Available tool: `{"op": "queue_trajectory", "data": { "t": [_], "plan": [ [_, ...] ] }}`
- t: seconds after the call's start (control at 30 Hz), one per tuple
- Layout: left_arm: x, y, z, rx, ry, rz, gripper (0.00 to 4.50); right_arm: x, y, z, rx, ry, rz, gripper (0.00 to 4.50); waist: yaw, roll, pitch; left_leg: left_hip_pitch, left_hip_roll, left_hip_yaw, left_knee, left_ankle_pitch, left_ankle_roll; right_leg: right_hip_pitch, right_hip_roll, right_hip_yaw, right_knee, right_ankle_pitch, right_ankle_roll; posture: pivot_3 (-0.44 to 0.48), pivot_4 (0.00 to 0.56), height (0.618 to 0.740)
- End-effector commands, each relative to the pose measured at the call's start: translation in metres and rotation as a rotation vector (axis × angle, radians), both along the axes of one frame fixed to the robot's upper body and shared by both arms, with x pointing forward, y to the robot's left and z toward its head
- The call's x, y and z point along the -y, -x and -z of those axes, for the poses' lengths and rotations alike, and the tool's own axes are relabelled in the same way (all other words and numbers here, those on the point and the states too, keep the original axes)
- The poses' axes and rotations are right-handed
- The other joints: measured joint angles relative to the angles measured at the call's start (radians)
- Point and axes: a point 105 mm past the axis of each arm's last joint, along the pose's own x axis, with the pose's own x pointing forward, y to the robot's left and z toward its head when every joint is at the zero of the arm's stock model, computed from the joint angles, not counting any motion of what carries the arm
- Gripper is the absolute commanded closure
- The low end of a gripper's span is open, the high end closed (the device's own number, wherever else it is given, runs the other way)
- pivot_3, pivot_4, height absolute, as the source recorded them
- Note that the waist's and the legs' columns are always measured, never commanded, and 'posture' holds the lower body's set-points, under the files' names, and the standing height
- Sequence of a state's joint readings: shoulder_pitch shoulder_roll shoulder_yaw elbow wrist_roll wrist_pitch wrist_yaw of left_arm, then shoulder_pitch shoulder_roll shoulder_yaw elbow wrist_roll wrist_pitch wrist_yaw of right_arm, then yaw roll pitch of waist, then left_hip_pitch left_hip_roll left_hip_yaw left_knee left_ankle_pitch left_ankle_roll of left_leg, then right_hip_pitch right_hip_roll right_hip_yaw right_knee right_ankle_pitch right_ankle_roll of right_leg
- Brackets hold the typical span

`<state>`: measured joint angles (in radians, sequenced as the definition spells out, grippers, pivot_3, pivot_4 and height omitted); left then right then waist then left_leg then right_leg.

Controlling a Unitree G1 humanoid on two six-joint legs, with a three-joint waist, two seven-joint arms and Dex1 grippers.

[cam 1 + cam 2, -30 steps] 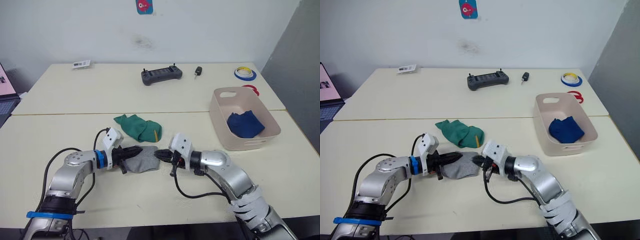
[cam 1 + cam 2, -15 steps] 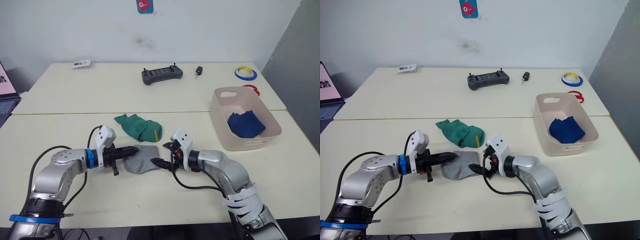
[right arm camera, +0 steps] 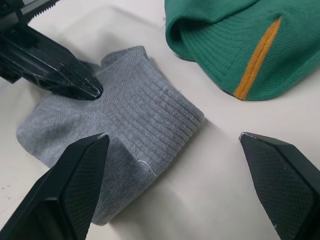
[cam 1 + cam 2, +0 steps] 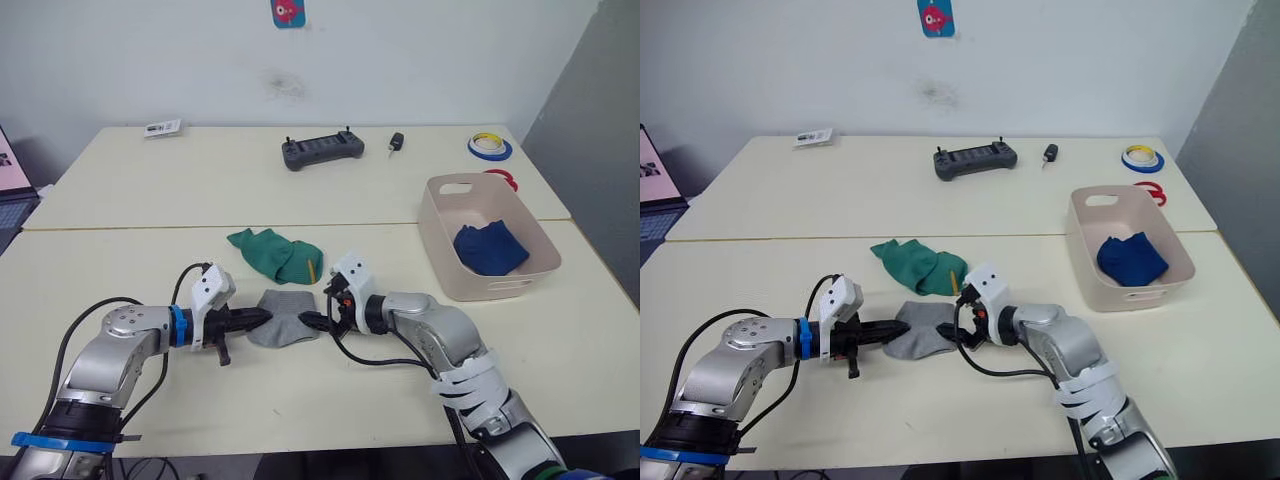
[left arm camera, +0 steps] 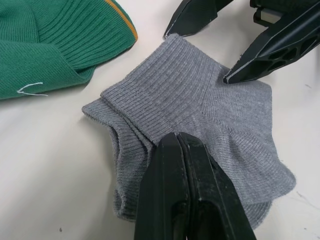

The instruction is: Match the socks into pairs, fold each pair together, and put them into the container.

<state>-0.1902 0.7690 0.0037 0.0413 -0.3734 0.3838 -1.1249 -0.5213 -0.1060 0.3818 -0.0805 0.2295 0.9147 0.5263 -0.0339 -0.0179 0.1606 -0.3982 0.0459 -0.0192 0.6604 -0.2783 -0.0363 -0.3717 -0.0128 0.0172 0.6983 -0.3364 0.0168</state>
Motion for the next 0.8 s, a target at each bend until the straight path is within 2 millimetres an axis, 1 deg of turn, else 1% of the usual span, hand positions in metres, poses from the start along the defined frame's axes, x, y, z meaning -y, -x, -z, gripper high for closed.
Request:
{"op": "queue_trajectory", "data": {
  "t": [0.03,0.27,0.37,0.47,0.57,0.8],
  "plan": [
    [-0.004,0.002,0.011,-0.029,-0.026,-0.019,4.50,-0.012,0.006,0.010,-0.011,0.043,-0.030,0.03,0.000,0.000,0.000,0.000,0.000,0.000,0.000,0.000,0.000,0.000,0.000,0.000,0.000,0.000,0.000,0.000,0.150,0.740],
    [-0.007,0.004,0.015,-0.030,-0.028,-0.030,4.50,-0.029,0.015,0.016,-0.025,0.050,-0.091,0.03,-0.002,0.000,-0.001,0.001,0.001,0.000,0.000,0.000,0.000,0.000,0.000,0.000,0.000,0.000,0.000,0.000,0.150,0.740],
    [-0.007,0.004,0.015,-0.031,-0.029,-0.035,4.50,-0.034,0.021,0.014,-0.046,0.027,-0.121,0.03,-0.003,0.000,-0.001,0.001,0.001,0.000,0.000,0.000,0.000,0.000,0.000,0.000,0.000,0.000,0.000,0.000,0.150,0.740],
    [-0.008,0.004,0.016,-0.032,-0.029,-0.040,4.50,-0.038,0.023,0.011,-0.058,0.003,-0.130,0.03,-0.003,0.000,-0.001,0.001,0.001,0.000,-0.001,0.000,0.000,0.000,0.000,0.000,0.000,0.000,0.000,0.000,0.150,0.740],
    [-0.007,0.004,0.017,-0.032,-0.027,-0.043,4.50,-0.040,0.022,0.007,-0.060,-0.018,-0.124,0.64,-0.003,0.000,-0.001,0.001,0.001,0.000,-0.001,0.000,0.000,0.000,0.000,0.000,0.000,0.000,0.000,0.000,0.150,0.740],
    [-0.006,0.005,0.016,-0.030,-0.024,-0.048,4.50,-0.036,0.015,0.000,-0.034,-0.042,-0.106,3.06,-0.001,0.000,-0.001,0.001,0.001,0.000,-0.001,0.000,0.000,0.000,0.000,0.000,0.000,0.000,0.000,0.000,0.150,0.740]
  ]
}}
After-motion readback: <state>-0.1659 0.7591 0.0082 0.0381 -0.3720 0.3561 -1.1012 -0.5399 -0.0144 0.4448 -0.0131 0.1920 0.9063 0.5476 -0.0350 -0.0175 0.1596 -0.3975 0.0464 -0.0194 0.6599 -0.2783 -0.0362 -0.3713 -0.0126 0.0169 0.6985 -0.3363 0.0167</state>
